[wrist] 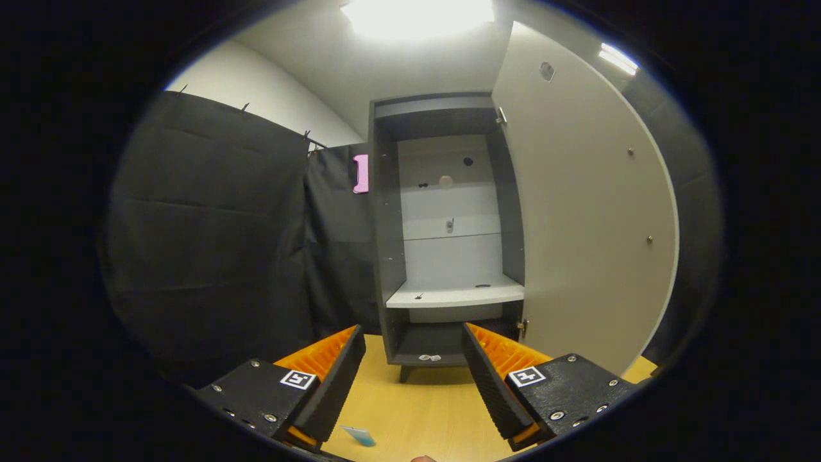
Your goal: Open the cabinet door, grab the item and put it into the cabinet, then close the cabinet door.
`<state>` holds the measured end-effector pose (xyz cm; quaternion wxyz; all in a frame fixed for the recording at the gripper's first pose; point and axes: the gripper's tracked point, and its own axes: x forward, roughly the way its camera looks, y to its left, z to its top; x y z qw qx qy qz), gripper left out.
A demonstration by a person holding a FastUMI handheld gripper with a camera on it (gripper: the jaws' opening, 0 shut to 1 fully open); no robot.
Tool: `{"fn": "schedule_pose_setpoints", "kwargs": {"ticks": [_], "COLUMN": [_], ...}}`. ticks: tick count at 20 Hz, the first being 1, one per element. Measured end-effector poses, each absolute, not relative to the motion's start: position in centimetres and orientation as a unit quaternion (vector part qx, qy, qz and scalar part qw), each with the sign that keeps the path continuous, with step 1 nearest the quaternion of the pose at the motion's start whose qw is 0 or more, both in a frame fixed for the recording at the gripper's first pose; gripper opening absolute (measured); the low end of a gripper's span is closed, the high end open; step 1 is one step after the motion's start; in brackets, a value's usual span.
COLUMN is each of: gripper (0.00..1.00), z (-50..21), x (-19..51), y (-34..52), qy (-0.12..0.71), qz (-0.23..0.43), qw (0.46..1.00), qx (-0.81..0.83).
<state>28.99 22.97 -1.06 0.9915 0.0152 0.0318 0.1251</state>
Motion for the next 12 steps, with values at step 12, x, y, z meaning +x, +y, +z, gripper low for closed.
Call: {"fn": "schedule_pose_setpoints", "kwargs": {"ticks": [12], "gripper": [0.93], "z": [-16.6], "x": [29.1], "y": [31.7], "qy": [0.121], "qz": [0.194], "qw": [0.973], "qx": [0.006]}}
